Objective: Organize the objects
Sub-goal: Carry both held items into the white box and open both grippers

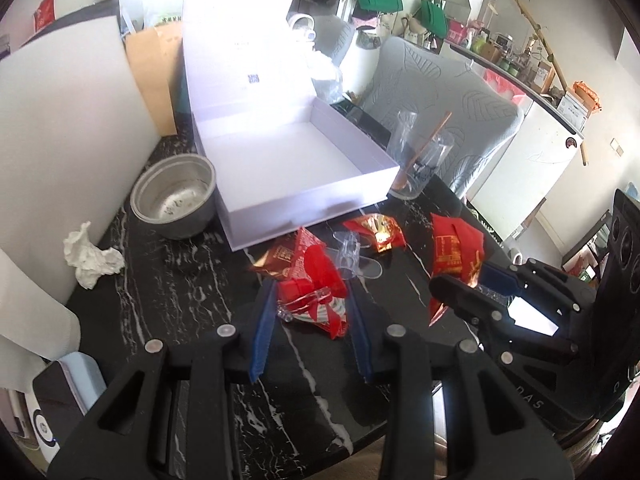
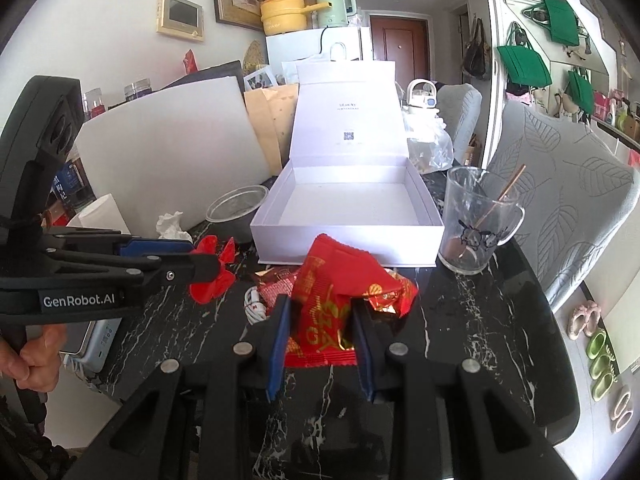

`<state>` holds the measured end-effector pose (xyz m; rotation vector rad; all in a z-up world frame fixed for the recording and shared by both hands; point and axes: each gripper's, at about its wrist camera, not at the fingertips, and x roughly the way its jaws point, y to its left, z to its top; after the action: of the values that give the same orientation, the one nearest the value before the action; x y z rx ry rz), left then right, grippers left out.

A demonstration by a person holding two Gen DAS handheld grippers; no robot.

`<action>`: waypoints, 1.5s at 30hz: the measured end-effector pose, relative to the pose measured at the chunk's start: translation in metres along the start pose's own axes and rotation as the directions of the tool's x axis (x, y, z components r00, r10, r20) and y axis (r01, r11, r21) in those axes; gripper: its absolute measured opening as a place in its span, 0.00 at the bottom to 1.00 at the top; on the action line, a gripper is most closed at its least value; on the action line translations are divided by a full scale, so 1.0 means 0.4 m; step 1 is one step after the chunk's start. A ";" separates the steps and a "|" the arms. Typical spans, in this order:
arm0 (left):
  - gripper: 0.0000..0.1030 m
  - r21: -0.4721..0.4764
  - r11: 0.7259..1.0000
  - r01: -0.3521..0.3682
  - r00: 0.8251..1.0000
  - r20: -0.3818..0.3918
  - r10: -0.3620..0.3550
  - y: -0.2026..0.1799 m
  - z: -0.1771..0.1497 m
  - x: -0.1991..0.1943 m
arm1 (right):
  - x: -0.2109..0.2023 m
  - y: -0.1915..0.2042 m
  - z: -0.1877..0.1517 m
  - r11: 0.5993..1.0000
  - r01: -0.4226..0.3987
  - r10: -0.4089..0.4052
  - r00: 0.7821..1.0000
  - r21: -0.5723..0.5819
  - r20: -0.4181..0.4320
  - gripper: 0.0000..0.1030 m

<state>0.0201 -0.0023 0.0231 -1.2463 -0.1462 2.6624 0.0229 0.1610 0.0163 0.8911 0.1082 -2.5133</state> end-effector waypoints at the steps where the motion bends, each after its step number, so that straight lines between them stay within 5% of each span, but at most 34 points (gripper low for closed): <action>1: 0.32 -0.004 1.000 -0.008 1.000 0.012 0.008 0.004 0.006 -0.009 | -0.003 0.002 0.007 1.000 -0.003 0.003 1.000 -0.005 0.004 0.29; 18: 0.32 0.036 0.997 -0.068 0.995 0.071 0.066 0.041 0.137 -0.051 | 0.004 0.009 0.160 0.996 -0.030 0.033 0.999 -0.089 0.025 0.29; 45: 0.32 0.071 0.995 -0.073 0.997 -0.017 0.074 0.084 0.363 0.194 | 0.259 -0.119 0.348 0.997 -0.010 0.007 0.999 -0.074 -0.040 0.29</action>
<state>-0.1446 -0.0191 0.0522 -1.2789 -0.0038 2.6912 -0.1495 0.1302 0.0584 0.9099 0.2087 -2.4678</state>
